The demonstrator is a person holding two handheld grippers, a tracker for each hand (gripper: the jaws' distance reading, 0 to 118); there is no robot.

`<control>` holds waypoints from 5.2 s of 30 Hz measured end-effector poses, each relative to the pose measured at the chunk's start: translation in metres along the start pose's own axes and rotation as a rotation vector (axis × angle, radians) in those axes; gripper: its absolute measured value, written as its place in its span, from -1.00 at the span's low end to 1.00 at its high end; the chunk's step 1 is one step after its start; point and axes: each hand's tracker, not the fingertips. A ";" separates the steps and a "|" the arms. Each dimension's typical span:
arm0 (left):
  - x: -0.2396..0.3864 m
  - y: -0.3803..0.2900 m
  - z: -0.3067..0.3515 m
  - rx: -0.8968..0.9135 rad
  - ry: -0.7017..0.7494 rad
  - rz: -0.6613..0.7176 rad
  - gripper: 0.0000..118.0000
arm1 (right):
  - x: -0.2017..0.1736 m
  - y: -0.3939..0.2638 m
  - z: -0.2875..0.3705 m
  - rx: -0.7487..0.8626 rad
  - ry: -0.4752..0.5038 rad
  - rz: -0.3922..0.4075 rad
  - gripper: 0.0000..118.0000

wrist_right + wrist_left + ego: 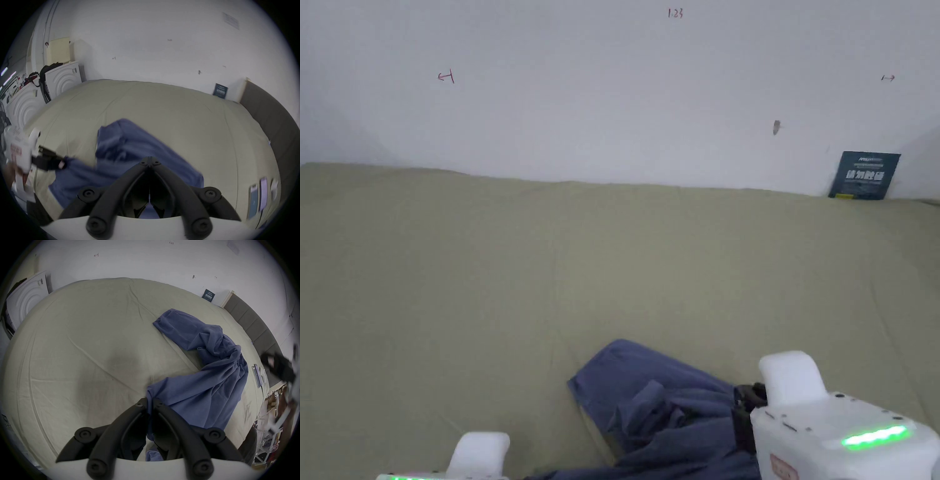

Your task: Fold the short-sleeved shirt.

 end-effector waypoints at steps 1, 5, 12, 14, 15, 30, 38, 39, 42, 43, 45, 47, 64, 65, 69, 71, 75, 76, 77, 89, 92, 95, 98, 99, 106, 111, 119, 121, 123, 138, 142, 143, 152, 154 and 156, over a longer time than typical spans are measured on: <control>-0.002 0.000 -0.001 0.000 -0.002 0.002 -0.91 | 0.000 0.015 -0.015 -0.004 0.014 0.023 -0.99; 0.001 0.000 -0.001 -0.005 -0.023 0.009 -0.91 | -0.005 0.064 -0.082 -0.067 0.065 0.091 -0.99; 0.000 0.000 0.001 0.000 -0.073 0.049 -0.91 | -0.033 0.108 -0.195 -0.291 0.162 0.113 1.00; -0.010 0.003 0.000 0.002 -0.090 0.057 -0.91 | -0.049 0.121 -0.207 -0.342 0.146 0.118 0.95; -0.011 0.004 -0.001 0.001 -0.095 0.061 -0.91 | -0.045 0.109 -0.222 -0.381 0.155 0.135 0.96; -0.012 0.006 0.008 -0.014 -0.105 0.060 -0.91 | -0.031 0.119 -0.172 -0.321 0.157 0.122 -0.93; -0.011 0.026 0.088 0.146 -0.009 0.084 -0.91 | 0.062 0.150 -0.019 -0.133 0.034 0.013 -0.93; -0.010 0.031 0.101 0.152 0.010 0.067 -0.91 | 0.073 0.151 0.003 -0.108 0.016 0.006 -0.93; -0.003 0.047 0.152 0.247 0.071 0.067 -0.91 | 0.105 0.154 0.080 -0.011 -0.040 -0.032 -0.93; 0.001 0.053 0.168 0.284 0.093 0.064 -0.91 | 0.115 0.154 0.103 0.023 -0.052 -0.057 -0.93; 0.006 0.066 0.200 0.359 0.120 0.050 -0.91 | 0.132 0.154 0.149 0.086 -0.073 -0.105 -0.93; 0.008 0.082 0.236 0.426 0.174 0.025 -0.91 | 0.144 0.153 0.196 0.137 -0.078 -0.134 -0.93; 0.046 0.177 0.431 0.740 0.296 0.013 -0.91 | 0.183 0.190 0.362 0.441 -0.132 -0.324 -0.93; 0.047 0.179 0.432 0.751 0.299 0.014 -0.91 | 0.183 0.194 0.364 0.445 -0.137 -0.322 -0.93; 0.056 0.201 0.439 0.773 0.328 0.004 -0.91 | 0.189 0.212 0.364 0.457 -0.156 -0.305 -0.93; 0.066 0.198 0.442 0.772 0.319 0.014 -0.91 | 0.188 0.216 0.366 0.462 -0.170 -0.307 -0.93; 0.069 0.212 0.442 0.778 0.304 0.039 -0.91 | 0.194 0.234 0.363 0.468 -0.186 -0.303 -0.93; 0.072 0.216 0.442 0.782 0.302 0.035 -0.91 | 0.196 0.239 0.361 0.467 -0.191 -0.298 -0.93; 0.074 0.221 0.440 0.782 0.306 0.027 -0.91 | 0.197 0.243 0.359 0.469 -0.198 -0.296 -0.93; 0.071 0.321 0.405 0.798 0.381 0.017 -0.91 | 0.212 0.316 0.298 0.478 -0.267 -0.208 -0.93; 0.080 0.344 0.395 0.833 0.409 0.012 -0.91 | 0.213 0.334 0.280 0.515 -0.302 -0.178 -0.93; 0.089 0.366 0.382 0.866 0.470 -0.020 -0.91 | 0.218 0.354 0.256 0.543 -0.331 -0.156 -0.93; 0.097 0.386 0.365 0.899 0.511 -0.046 -0.91 | 0.225 0.372 0.231 0.553 -0.352 -0.149 -0.93; 0.099 0.394 0.360 0.895 0.527 -0.057 -0.91 | 0.232 0.378 0.220 0.551 -0.354 -0.143 -0.93; 0.083 0.456 0.297 0.870 0.542 -0.038 -0.91 | 0.252 0.405 0.154 0.541 -0.368 -0.132 -0.93; 0.071 0.487 0.249 0.870 0.539 -0.013 -0.91 | 0.256 0.404 0.106 0.511 -0.384 -0.124 -0.93; 0.045 0.470 0.132 0.745 0.547 0.004 -0.91 | 0.264 0.353 0.011 0.392 -0.357 -0.140 -0.93; 0.035 0.456 0.095 0.657 0.525 0.000 -0.91 | 0.262 0.327 -0.016 0.327 -0.336 -0.133 -0.93; 0.033 0.422 0.062 0.593 0.516 -0.008 -0.91 | 0.260 0.295 -0.041 0.286 -0.320 -0.161 -0.93; -0.009 0.138 0.026 0.332 0.442 -0.029 -0.91 | 0.207 0.015 0.006 0.082 -0.177 -0.264 -0.93; -0.012 0.069 0.052 0.266 0.397 0.013 -0.91 | 0.195 -0.059 0.044 0.003 -0.147 -0.344 -0.93; -0.012 0.051 0.057 0.259 0.397 0.005 -0.91 | 0.184 -0.076 0.056 -0.003 -0.161 -0.337 -0.93; -0.042 -0.062 0.103 0.192 0.339 0.062 -0.91 | 0.155 -0.178 0.141 -0.076 -0.112 -0.434 -0.93; -0.040 -0.085 0.113 0.172 0.331 0.064 -0.91 | 0.150 -0.198 0.157 -0.084 -0.102 -0.444 -0.93; -0.041 -0.103 0.123 0.163 0.333 0.055 -0.91 | 0.150 -0.216 0.168 -0.102 -0.090 -0.455 -0.93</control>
